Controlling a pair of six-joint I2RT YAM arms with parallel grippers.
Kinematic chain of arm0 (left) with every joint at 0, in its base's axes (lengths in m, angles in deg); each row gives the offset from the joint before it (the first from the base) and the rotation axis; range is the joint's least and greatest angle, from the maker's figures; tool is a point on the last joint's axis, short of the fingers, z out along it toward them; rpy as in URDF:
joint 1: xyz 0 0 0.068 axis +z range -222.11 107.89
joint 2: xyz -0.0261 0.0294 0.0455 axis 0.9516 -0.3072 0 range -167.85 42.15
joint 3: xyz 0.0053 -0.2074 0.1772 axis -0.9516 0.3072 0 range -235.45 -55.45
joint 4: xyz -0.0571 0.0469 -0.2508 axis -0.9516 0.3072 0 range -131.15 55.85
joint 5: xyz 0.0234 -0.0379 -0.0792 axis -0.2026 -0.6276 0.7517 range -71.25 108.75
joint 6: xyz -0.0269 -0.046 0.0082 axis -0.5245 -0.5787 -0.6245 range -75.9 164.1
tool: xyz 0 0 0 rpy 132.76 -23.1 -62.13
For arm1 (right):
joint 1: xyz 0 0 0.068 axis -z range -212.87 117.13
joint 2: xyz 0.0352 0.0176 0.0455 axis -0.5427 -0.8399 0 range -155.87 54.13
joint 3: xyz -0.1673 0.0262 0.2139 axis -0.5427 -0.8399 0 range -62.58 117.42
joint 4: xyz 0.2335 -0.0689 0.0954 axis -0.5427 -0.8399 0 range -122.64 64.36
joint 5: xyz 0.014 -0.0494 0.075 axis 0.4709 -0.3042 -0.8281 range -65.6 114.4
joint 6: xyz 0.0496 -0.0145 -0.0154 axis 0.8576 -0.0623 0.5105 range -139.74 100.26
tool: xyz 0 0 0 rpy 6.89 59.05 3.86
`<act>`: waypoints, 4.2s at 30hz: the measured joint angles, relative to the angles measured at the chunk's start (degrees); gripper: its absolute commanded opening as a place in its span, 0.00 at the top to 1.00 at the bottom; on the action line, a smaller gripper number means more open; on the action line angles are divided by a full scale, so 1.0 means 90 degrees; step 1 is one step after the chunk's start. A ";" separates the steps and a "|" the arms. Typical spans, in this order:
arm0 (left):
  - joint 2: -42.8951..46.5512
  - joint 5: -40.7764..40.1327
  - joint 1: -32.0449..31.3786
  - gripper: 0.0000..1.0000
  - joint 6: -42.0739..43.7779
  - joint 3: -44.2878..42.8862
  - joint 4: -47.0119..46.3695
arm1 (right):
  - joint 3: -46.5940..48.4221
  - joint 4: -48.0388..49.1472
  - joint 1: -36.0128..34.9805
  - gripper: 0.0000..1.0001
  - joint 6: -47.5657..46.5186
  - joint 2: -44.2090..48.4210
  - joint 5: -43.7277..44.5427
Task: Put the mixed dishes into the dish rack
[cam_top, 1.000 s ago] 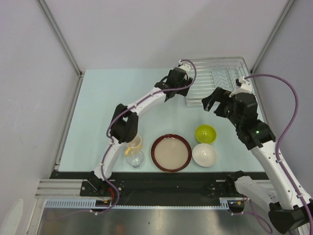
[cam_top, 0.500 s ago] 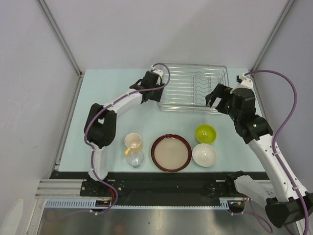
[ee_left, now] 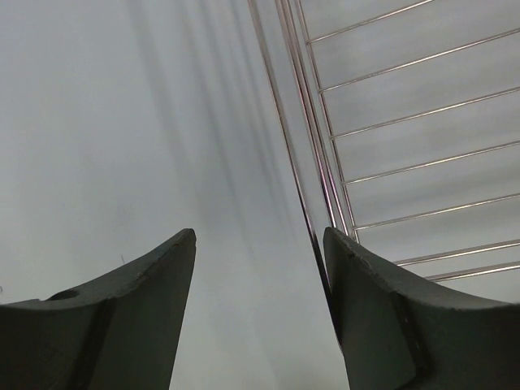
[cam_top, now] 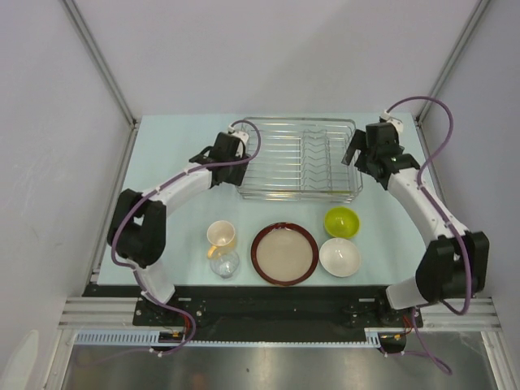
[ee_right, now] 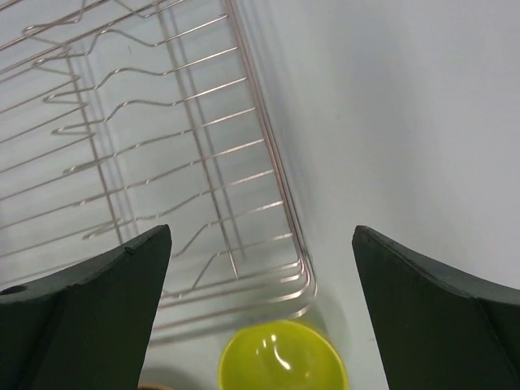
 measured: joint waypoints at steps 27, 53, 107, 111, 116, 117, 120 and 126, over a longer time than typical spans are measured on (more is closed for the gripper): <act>0.1736 -0.0270 0.0214 0.30 0.0328 0.1943 -0.0291 | 0.2856 -0.0563 -0.0209 0.40 -0.0085 -0.3820 -0.0821; 0.2618 0.0056 0.0753 0.00 0.0678 0.0593 0.1256 | 0.3371 -0.1086 -0.0794 0.11 -0.0381 -0.2749 -0.0464; 0.5481 0.1190 0.0500 0.00 0.2030 0.1579 0.2630 | -0.3160 -0.1632 -0.1037 0.32 0.3079 0.1518 0.0656; 0.5481 0.1190 0.0500 0.00 0.2030 0.1579 0.2630 | -0.3160 -0.1355 -0.1037 0.36 0.3055 0.1542 0.0515; 0.5481 0.1192 0.0500 0.00 0.2028 0.1579 0.2628 | -0.3177 -0.1049 -0.1013 0.44 0.3014 0.1365 0.0461; 0.5481 0.1190 0.0500 0.00 0.2030 0.1579 0.2628 | -0.3181 -0.0991 -0.1013 0.49 0.3011 0.1260 0.0459; 0.5486 0.1185 0.0500 0.00 0.2033 0.1579 0.2628 | -0.3228 -0.0848 -0.1015 0.56 0.3007 0.0976 0.0461; 0.5493 0.1180 0.0500 0.00 0.2035 0.1579 0.2628 | -0.3330 -0.0736 -0.1020 0.85 0.3009 0.0882 0.0466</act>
